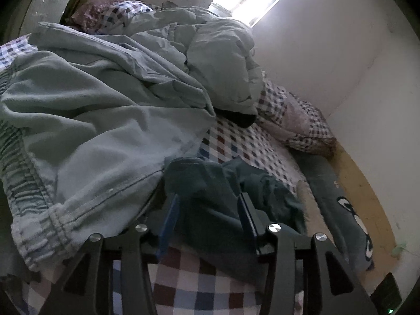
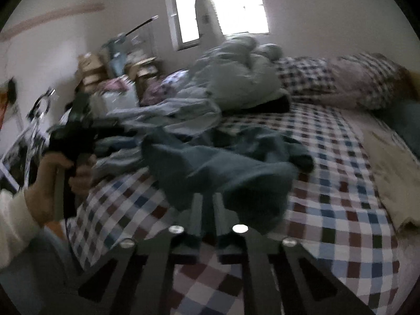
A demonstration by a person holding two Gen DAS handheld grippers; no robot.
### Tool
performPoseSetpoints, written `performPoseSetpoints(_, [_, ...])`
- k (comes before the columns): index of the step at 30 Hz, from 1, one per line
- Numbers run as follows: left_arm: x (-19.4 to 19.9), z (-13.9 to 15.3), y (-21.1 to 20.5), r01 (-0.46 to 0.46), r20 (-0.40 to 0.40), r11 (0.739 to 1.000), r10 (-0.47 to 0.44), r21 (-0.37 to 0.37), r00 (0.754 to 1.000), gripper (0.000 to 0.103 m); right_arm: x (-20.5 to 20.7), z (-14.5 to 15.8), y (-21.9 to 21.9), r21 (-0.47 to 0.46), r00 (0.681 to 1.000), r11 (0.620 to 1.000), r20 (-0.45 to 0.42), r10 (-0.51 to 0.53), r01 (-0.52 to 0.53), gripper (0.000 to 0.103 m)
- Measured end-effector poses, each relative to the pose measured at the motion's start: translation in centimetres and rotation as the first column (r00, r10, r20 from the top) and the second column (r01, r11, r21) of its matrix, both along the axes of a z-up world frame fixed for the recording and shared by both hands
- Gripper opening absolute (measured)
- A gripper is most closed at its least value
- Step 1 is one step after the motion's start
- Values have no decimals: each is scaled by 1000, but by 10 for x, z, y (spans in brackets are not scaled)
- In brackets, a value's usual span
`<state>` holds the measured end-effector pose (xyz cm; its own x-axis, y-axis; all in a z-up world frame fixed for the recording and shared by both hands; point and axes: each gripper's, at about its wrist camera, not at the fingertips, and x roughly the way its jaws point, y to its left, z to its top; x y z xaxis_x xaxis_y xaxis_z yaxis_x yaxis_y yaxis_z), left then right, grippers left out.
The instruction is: Fold clothes
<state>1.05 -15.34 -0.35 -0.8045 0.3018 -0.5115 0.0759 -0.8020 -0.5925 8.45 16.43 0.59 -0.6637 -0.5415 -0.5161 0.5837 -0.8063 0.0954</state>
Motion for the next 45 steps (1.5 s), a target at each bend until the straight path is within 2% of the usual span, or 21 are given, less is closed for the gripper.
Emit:
performPoseSetpoints(3, [8, 8, 4, 30, -33, 1000, -30, -1, 999, 55, 7, -1, -7, 40, 999, 999, -35, 1, 1, 5])
performPoseSetpoints(5, [12, 12, 10, 67, -53, 998, -67, 6, 996, 55, 6, 1, -1, 26, 999, 999, -40, -27, 28, 8])
performPoseSetpoints(6, [14, 14, 14, 87, -62, 996, -87, 5, 994, 55, 4, 2, 6, 7, 997, 998, -45, -61, 61, 22])
performPoseSetpoints(7, [16, 16, 20, 110, -71, 994, -110, 1, 991, 55, 1, 4, 15, -16, 994, 995, -49, -100, 100, 42])
performPoseSetpoints(8, [18, 17, 26, 133, -78, 991, -133, -3, 988, 56, -2, 6, 24, -46, 990, 990, -47, -136, 134, 49])
performPoseSetpoints(9, [19, 18, 31, 156, -81, 988, -156, -1, 984, 63, -5, 9, 33, -79, 984, 983, -41, -171, 167, 53])
performPoseSetpoints(11, [22, 17, 44, 215, -90, 976, -213, 15, 973, 70, -11, 11, 49, -132, 973, 965, -23, -230, 226, 56])
performPoseSetpoints(16, [26, 15, 87, 352, -74, 936, -351, -6, 933, 73, -38, 3, 71, -191, 953, 934, 94, -288, 301, 60])
performPoseSetpoints(19, [22, 7, 111, 448, -6, 894, -448, -17, 894, 76, -49, -2, 71, -184, 946, 931, 138, -293, 315, 60])
performPoseSetpoints(21, [24, 5, 120, 471, 6, 882, -471, -23, 882, 76, -53, -4, 70, -186, 946, 932, 150, -287, 312, 60])
performPoseSetpoints(25, [29, 6, 129, 499, -2, 866, -499, -12, 867, 76, -52, -6, 63, -191, 954, 939, 148, -262, 287, 60])
performPoseSetpoints(29, [35, 4, 129, 498, 1, 867, -498, 7, 867, 76, -53, -6, 57, -197, 961, 945, 146, -236, 262, 58])
performPoseSetpoints(32, [37, 4, 126, 496, -1, 868, -496, 25, 869, 76, -50, -4, 51, -177, 967, 954, 130, -219, 240, 40])
performPoseSetpoints(34, [37, 4, 124, 492, -5, 870, -493, 37, 870, 76, -47, -3, 46, -160, 971, 961, 119, -207, 224, 21])
performPoseSetpoints(36, [38, 4, 123, 491, -7, 870, -492, 46, 871, 76, -42, -1, 39, -142, 977, 969, 96, -191, 203, 14])
performPoseSetpoints(41, [43, 5, 120, 488, -4, 872, -488, 51, 873, 76, -25, 3, 19, -98, 993, 988, 48, -111, 115, 7])
performPoseSetpoints(45, [50, 7, 116, 484, -11, 873, -484, 51, 875, 76, 0, -1, -14, 15, 1000, 1000, -5, -10, 10, 6])
